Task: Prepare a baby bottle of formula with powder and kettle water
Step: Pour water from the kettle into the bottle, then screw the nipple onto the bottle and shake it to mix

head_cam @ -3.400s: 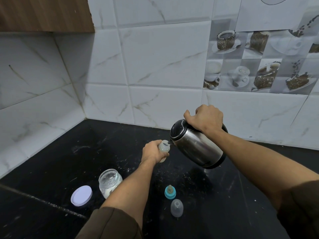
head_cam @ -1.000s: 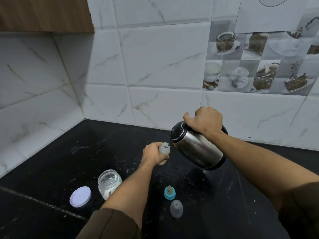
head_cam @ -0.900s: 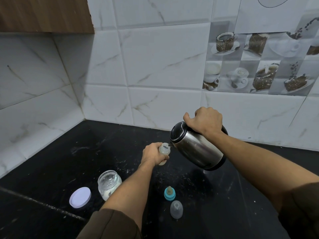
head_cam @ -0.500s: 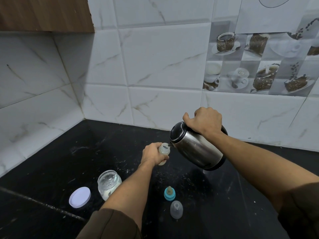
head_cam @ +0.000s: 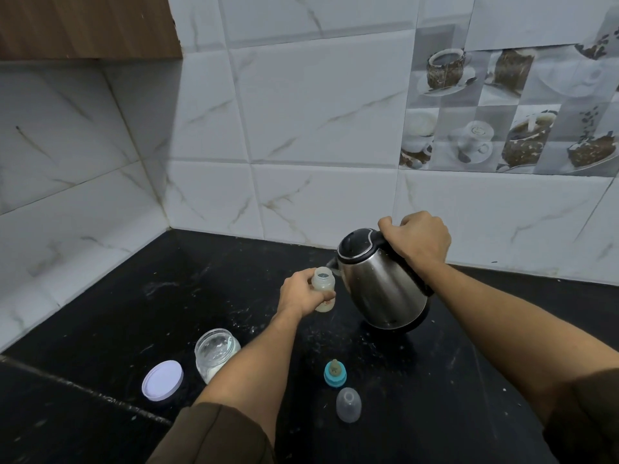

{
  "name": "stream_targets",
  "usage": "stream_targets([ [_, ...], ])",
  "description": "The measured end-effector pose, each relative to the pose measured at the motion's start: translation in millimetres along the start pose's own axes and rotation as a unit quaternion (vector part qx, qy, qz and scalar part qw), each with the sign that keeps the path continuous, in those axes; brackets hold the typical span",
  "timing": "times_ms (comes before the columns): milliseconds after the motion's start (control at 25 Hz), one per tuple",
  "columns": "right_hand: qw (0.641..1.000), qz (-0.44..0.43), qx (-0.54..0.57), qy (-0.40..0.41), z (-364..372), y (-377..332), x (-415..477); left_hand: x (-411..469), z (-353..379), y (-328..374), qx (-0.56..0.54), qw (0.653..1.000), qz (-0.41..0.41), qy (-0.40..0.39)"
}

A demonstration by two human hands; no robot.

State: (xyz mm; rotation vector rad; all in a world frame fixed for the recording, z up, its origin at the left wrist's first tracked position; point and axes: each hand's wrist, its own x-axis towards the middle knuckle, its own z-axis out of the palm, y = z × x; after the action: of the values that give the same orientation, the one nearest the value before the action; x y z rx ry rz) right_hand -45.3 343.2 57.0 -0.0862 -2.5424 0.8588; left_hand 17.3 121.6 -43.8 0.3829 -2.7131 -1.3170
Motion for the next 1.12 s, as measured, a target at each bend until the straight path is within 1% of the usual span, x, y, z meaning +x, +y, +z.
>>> stream_targets([
  [80, 0.998, 0.05, 0.035, 0.0, 5, 9, -1, 1, 3, -1, -0.004, 1.0, 0.004, -0.001],
  [200, 0.992, 0.098, 0.074, -0.008, 17, 22, -5, 0, 6, -3, 0.005, 1.0, -0.003, -0.008],
  [600, 0.972, 0.175, 0.154, -0.038, 45, 60, -10, 0, 9, -12, 0.038, 0.998, -0.044, 0.01],
  [760, 0.966, 0.175, 0.183, -0.051, 47, 73, -7, -3, 9, -13, 0.04, 0.998, -0.054, 0.015],
  [920, 0.966, 0.177, 0.166, -0.089, 43, 70, -8, -7, 9, -13, 0.046, 0.997, -0.056, 0.025],
  [960, 0.973, 0.171, 0.135, -0.082, 43, 67, -10, -10, 8, -13, 0.048, 0.997, -0.057, 0.028],
  [1000, 0.984, 0.143, 0.089, -0.051, 43, 62, -11, -11, 6, -13, 0.05, 0.997, -0.056, 0.033],
  [1080, 0.999, 0.024, 0.016, 0.037, 43, 46, -14, -16, 2, -14, 0.055, 0.996, -0.055, 0.044],
  [1120, 0.997, -0.039, 0.008, 0.059, 42, 34, -16, -19, -1, -15, 0.059, 0.995, -0.055, 0.05],
])
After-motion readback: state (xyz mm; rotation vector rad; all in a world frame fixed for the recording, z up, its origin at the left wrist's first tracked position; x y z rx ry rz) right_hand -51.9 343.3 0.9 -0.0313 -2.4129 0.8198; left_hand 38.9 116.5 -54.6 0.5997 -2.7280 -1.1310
